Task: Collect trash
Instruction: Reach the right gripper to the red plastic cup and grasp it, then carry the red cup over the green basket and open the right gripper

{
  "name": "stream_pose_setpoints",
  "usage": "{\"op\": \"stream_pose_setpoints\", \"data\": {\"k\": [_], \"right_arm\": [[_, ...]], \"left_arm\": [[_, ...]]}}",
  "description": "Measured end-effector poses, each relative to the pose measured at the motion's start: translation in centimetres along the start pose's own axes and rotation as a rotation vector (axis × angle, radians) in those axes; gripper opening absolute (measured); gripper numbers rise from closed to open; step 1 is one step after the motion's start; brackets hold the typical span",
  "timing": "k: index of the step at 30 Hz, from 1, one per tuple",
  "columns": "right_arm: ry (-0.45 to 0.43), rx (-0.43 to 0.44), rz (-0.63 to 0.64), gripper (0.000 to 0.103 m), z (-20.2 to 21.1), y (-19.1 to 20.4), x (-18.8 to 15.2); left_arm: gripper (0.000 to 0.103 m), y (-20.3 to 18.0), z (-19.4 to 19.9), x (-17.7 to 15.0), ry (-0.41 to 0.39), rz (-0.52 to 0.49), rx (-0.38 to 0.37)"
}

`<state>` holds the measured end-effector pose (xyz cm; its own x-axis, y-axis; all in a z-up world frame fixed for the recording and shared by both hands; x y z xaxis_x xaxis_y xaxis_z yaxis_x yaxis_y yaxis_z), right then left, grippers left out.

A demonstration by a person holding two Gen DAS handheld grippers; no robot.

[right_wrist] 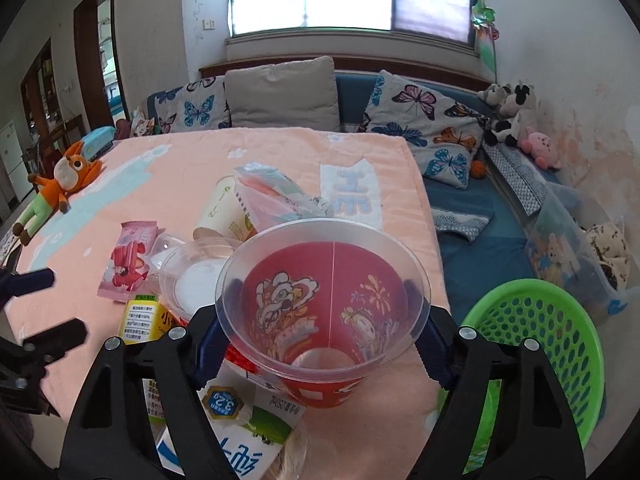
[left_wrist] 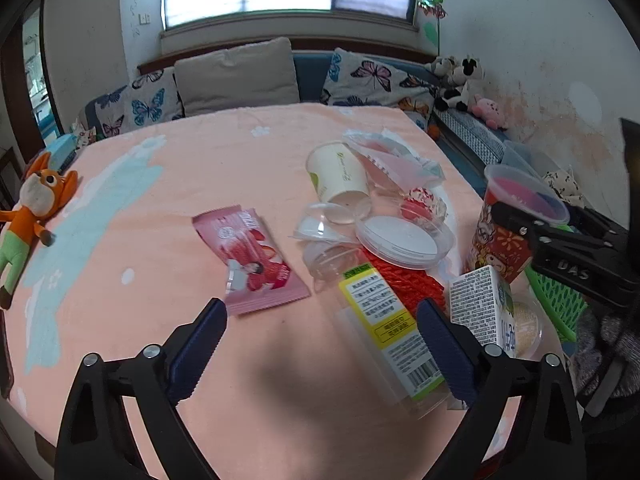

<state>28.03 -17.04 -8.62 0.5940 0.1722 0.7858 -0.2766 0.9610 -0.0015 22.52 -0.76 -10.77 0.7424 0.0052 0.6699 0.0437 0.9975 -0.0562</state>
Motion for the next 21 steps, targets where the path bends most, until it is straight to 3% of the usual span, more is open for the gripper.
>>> {"op": "stream_pose_setpoints", "data": {"k": [4,8,15,21], "right_arm": [[-0.031,-0.004,-0.011,0.078,1.2,-0.7,0.6],[-0.057,-0.015,-0.029,0.078,2.4,-1.9,1.1],[-0.075,-0.02,-0.079,0.078,3.6,-4.3,1.5],[-0.075,-0.033,-0.109,0.078,4.3,-6.1,1.4]], "left_arm": [[0.083,-0.6,-1.3,0.4,0.026,0.009,0.005],[0.082,-0.6,-1.6,1.6,0.014,0.011,0.001],[0.082,-3.8,-2.9,3.8,0.008,-0.144,-0.123],[0.085,-6.0,-4.5,5.0,0.017,-0.293,-0.183]]}}
Point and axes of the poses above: each gripper's, at about its wrist camera, not at the fingertips, and z roughly against the way its jaws point, y to its left, x to its top, the point moved 10 cm from there along -z, roughly the way its jaws point, and after that the axes turned 1 degree about -y, right-handed, at the moved point
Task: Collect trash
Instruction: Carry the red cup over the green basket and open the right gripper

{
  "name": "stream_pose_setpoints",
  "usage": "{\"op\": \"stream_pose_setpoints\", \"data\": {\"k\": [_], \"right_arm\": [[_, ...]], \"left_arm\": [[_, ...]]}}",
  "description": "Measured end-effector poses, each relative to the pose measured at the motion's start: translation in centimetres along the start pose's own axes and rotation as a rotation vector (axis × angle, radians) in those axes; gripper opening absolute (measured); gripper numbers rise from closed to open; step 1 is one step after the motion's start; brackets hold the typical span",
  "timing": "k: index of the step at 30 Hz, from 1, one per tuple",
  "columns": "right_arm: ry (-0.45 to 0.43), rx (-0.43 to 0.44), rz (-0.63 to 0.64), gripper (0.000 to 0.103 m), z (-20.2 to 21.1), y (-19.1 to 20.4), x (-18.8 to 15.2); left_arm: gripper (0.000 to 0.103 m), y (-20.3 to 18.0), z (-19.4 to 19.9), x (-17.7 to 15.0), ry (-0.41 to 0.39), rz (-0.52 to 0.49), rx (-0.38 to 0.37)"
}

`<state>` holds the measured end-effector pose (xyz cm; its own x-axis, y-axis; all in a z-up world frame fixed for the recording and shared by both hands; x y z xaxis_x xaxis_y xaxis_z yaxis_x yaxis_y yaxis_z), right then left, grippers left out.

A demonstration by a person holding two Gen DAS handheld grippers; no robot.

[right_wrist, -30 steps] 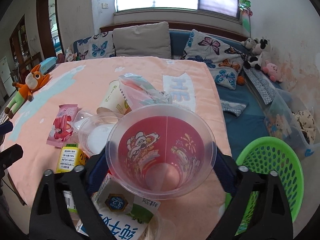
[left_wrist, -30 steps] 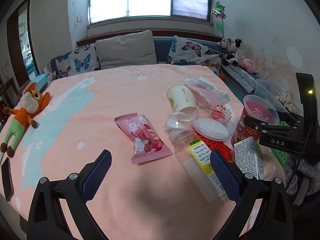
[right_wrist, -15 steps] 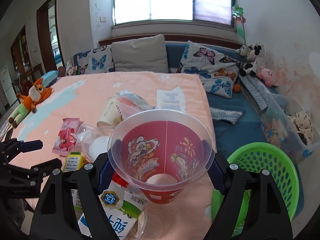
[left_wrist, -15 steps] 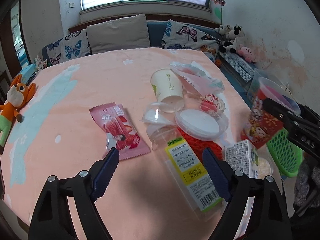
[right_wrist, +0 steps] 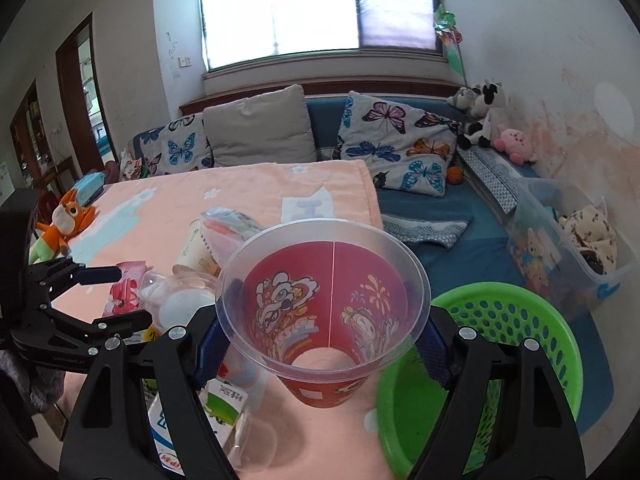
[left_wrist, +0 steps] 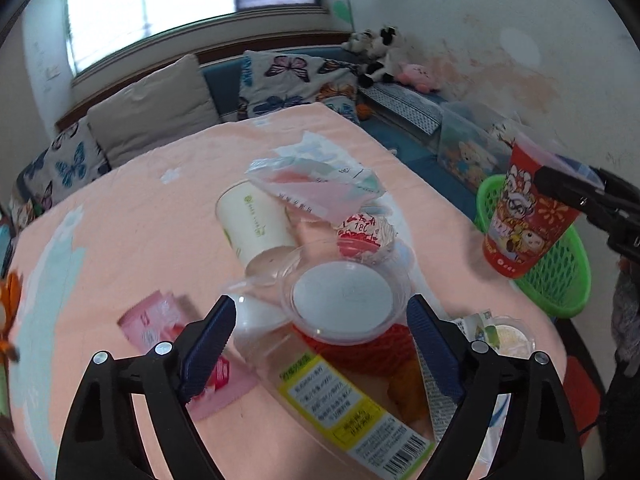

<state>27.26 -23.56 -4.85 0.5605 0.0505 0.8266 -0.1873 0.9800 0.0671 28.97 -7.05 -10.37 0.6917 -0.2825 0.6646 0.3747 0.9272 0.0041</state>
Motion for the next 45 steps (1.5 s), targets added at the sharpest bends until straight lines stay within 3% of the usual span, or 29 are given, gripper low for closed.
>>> {"op": "stream_pose_setpoints", "data": {"k": [7,18,26,45], "right_arm": [[0.011,-0.01,-0.035,0.078,0.0,-1.9,-0.1],[0.035,-0.048,-0.065,0.078,0.4,-4.4,-1.1],[0.056,-0.081,-0.093,0.078,0.6,-6.4,-2.2],[0.076,-0.12,-0.14,0.078,1.5,-9.5,-4.2]], "left_arm": [[0.092,-0.9,-2.5,1.0,0.04,-0.116,-0.082],[0.092,-1.4,-3.9,1.1,0.088,-0.128,-0.276],[0.093,-2.2,-4.4,1.0,0.1,-0.192,-0.292],[0.095,-2.2,-5.0,0.7,0.133,-0.234,-0.3]]}}
Point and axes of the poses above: each gripper's, at about its wrist camera, not at the fingertips, and z roughly against the way its jaws point, y to its left, x to its top, the point moved 10 cm from there along -z, roughly the way its jaws point, and after that the axes turned 1 degree about -y, right-handed, at the moved point
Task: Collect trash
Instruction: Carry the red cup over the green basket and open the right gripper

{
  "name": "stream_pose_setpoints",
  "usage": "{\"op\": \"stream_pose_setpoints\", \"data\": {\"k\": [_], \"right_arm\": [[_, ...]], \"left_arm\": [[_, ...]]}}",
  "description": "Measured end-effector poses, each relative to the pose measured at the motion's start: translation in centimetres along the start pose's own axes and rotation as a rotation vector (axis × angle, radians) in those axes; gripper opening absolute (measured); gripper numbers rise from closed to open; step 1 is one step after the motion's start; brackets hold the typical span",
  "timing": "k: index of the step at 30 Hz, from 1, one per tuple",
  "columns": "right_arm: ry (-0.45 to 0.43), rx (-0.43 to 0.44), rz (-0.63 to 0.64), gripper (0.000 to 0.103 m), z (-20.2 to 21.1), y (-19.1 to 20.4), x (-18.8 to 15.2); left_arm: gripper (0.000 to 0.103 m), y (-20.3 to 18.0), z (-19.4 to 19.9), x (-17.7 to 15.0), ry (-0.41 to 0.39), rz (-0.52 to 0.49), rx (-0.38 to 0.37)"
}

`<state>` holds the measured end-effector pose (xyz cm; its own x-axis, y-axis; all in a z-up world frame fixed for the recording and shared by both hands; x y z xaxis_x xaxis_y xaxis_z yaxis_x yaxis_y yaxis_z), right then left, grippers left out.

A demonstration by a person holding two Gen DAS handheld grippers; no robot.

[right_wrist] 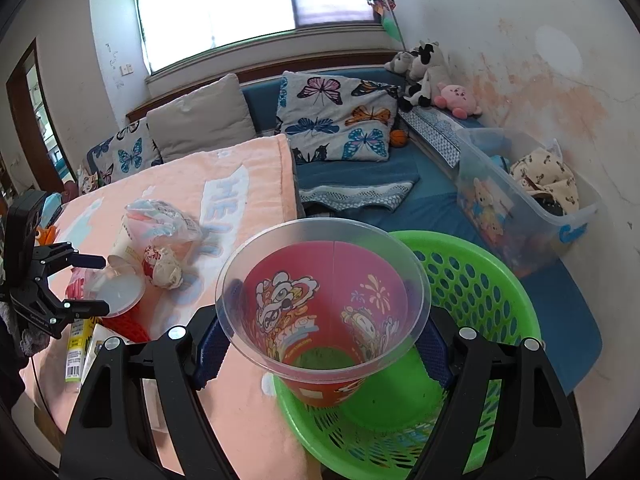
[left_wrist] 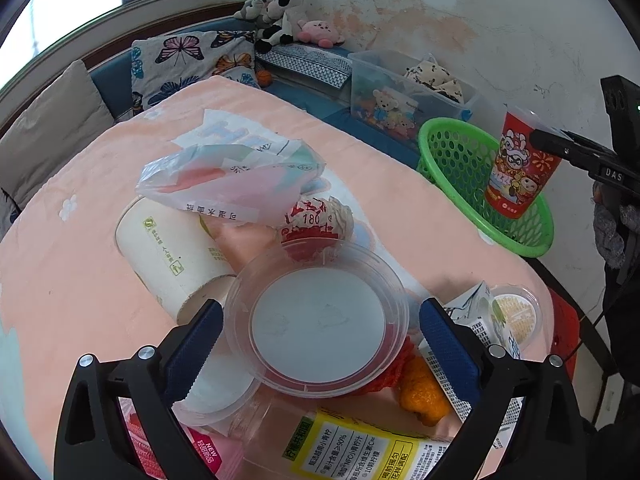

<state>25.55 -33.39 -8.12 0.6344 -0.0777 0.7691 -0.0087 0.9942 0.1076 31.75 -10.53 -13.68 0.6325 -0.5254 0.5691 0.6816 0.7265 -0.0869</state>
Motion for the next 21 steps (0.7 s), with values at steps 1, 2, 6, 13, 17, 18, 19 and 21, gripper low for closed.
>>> {"op": "stream_pose_setpoints", "data": {"k": [1,2,6,13,17,18,19,21], "right_arm": [[0.002,0.001,-0.001,0.078,-0.1,0.0,-0.1],[0.004,0.0,-0.001,0.078,-0.1,0.0,-0.2],[0.009,0.001,-0.006,0.078,-0.3,0.0,-0.4],[0.012,-0.009,-0.009,0.078,-0.4,-0.4,-0.5],[0.013,-0.009,-0.009,0.078,-0.5,-0.5,-0.6],[0.013,-0.009,-0.011,0.078,-0.5,-0.5,-0.6],[0.012,-0.01,-0.01,0.078,-0.4,-0.5,-0.6],[0.012,-0.009,-0.012,0.078,-0.5,-0.5,-0.6]], "left_arm": [[0.095,0.0,-0.1,0.0,0.002,-0.008,0.004],[0.095,0.0,-0.1,0.0,0.004,-0.013,0.007],[0.096,0.2,-0.3,-0.1,0.014,-0.004,-0.004],[0.096,0.6,-0.7,0.1,0.022,0.011,-0.002],[0.096,0.8,-1.0,0.2,0.028,0.017,-0.012],[0.096,0.7,-1.1,0.2,0.03,0.016,-0.016],[0.096,0.7,-1.2,0.2,0.03,0.015,-0.016],[0.096,0.5,-1.1,0.3,0.021,0.014,-0.018]]}}
Point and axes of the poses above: each gripper's, at about its wrist camera, not at the fingertips, and z roughly against the way its jaws point, y to its left, x to its top, the point moved 10 cm from there along -z, roughly the way its jaws point, and after that the axes turned 1 degree about -y, right-handed, at the moved point
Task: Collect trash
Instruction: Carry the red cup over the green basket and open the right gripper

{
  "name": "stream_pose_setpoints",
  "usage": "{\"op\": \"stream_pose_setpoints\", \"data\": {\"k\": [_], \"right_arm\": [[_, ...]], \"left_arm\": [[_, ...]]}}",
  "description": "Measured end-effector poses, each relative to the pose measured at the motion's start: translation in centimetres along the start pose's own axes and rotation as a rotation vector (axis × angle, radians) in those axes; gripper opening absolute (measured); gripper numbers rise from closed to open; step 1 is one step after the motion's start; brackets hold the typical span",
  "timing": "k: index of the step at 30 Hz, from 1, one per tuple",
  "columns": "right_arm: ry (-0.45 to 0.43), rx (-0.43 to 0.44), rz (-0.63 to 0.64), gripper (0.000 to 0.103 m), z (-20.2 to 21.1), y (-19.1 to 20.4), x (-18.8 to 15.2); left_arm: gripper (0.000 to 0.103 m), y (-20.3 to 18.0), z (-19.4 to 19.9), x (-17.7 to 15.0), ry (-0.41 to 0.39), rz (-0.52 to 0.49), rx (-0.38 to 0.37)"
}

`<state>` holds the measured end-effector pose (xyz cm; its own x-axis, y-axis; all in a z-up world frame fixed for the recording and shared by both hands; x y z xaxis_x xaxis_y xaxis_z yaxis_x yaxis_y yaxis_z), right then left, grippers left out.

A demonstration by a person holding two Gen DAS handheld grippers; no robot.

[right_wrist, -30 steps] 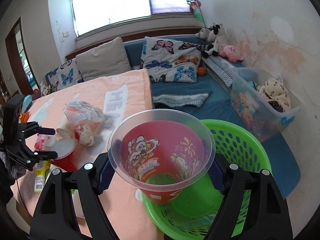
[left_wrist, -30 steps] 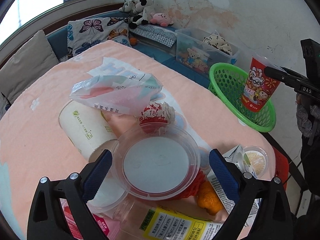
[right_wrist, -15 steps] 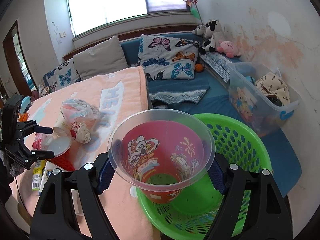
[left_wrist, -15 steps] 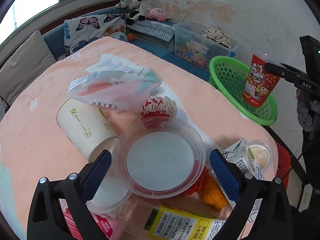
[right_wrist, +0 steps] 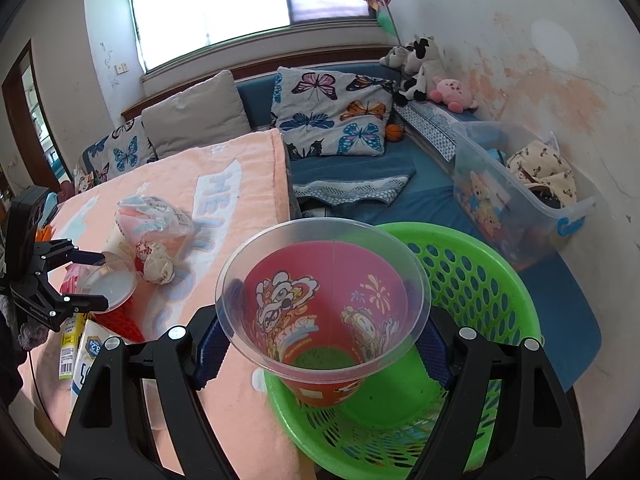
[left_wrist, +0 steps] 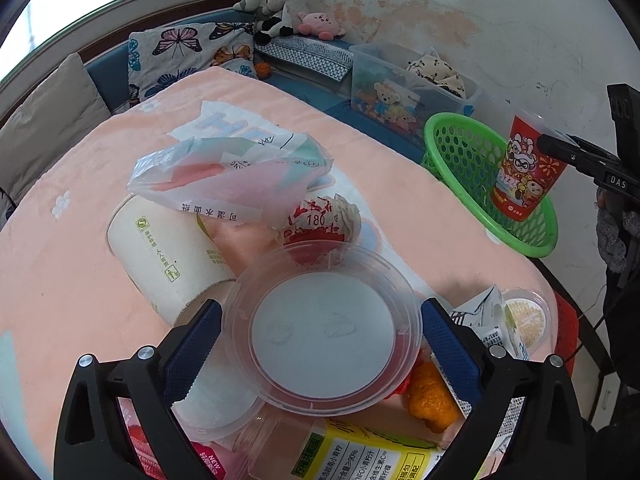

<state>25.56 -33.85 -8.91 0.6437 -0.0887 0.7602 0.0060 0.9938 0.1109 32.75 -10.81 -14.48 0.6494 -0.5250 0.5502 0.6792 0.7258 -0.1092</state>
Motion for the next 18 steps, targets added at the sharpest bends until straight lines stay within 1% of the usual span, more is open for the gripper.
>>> {"op": "stream_pose_setpoints", "data": {"k": [2,4,6,10,14,18], "right_arm": [[0.001,-0.002,-0.003,0.078,0.0,-0.3,-0.2],[0.002,-0.009,-0.002,0.078,-0.1,-0.6,-0.4],[-0.002,-0.018,-0.002,0.078,0.1,-0.9,-0.4],[-0.012,-0.031,-0.01,0.078,0.5,-1.4,-0.4],[-0.016,-0.041,-0.02,0.078,0.9,-2.0,-0.4],[-0.011,-0.061,-0.03,0.078,0.8,-2.8,-0.7]], "left_arm": [[0.096,-0.2,0.1,0.0,-0.006,-0.001,-0.008],[0.095,-0.5,0.1,-0.1,-0.011,-0.02,0.013],[0.091,-0.6,0.2,-0.1,-0.016,-0.032,0.039],[0.09,-0.6,0.8,-0.2,-0.031,-0.023,0.068],[0.09,-0.2,1.8,-0.1,-0.056,0.012,0.088],[0.09,0.3,3.5,0.6,-0.1,0.077,0.082]]}}
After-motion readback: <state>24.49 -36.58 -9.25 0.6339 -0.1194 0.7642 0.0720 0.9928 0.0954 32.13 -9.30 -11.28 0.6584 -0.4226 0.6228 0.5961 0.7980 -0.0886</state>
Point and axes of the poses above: each gripper's, at about its wrist camera, not at the fingertips, and z roughly against the way its jaws point, y to its left, x to its top, the point moved 10 cm from there along -z, roughly the way its jaws point, and after that the axes turned 1 degree about -y, right-handed, at the moved point
